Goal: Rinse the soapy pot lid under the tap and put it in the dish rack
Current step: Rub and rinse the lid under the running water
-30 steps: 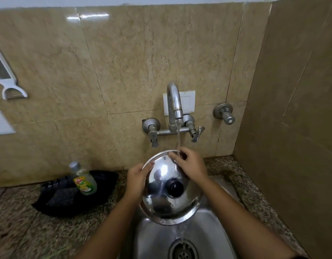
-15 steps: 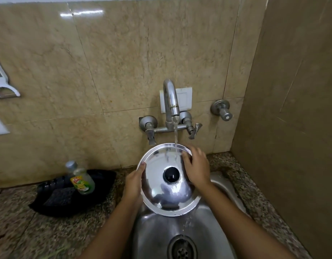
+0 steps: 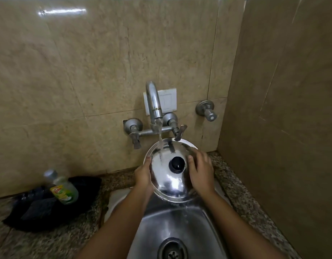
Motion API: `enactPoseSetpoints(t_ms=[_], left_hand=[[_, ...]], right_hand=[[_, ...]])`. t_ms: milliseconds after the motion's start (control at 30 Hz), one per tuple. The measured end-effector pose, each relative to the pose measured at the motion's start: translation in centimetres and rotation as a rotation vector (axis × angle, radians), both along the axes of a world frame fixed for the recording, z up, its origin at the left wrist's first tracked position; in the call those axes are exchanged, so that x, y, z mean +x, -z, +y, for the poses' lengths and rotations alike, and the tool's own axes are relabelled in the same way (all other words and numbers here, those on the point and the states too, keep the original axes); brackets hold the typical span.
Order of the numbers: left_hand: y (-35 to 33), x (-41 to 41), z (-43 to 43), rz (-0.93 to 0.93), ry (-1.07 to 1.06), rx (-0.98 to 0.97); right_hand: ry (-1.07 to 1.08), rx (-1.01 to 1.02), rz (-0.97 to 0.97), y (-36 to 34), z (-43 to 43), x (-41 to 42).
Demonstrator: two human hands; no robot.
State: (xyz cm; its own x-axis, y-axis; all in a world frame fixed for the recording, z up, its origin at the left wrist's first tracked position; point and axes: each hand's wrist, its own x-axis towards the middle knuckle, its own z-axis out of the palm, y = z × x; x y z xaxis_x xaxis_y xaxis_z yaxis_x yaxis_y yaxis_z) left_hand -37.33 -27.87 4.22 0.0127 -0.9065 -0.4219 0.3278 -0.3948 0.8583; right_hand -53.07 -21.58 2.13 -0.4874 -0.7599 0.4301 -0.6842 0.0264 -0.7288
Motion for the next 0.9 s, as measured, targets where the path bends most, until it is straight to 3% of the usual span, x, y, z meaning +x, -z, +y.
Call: enactPoseSetpoints(t_ms=[200, 367, 667, 900], left_hand=[[0.3, -0.9, 1.7, -0.16, 0.154, -0.183], [1.0, 0.8, 3.9, -0.265, 0.209, -0.251], [2.0, 8.0, 3.9, -0.175, -0.076, -0.207], [1.4, 10.1, 3.6, -0.035, -0.143, -0.021]], right_hand=[[0.127, -0.057, 0.02, 0.8, 1.6, 0.6], [0.104, -0.083, 0.061, 2.2, 2.9, 3.0], [-0.161, -0.093, 0.161, 3.9, 3.9, 3.9], [-0.43, -0.119, 0.537, 4.3, 4.9, 2.9]])
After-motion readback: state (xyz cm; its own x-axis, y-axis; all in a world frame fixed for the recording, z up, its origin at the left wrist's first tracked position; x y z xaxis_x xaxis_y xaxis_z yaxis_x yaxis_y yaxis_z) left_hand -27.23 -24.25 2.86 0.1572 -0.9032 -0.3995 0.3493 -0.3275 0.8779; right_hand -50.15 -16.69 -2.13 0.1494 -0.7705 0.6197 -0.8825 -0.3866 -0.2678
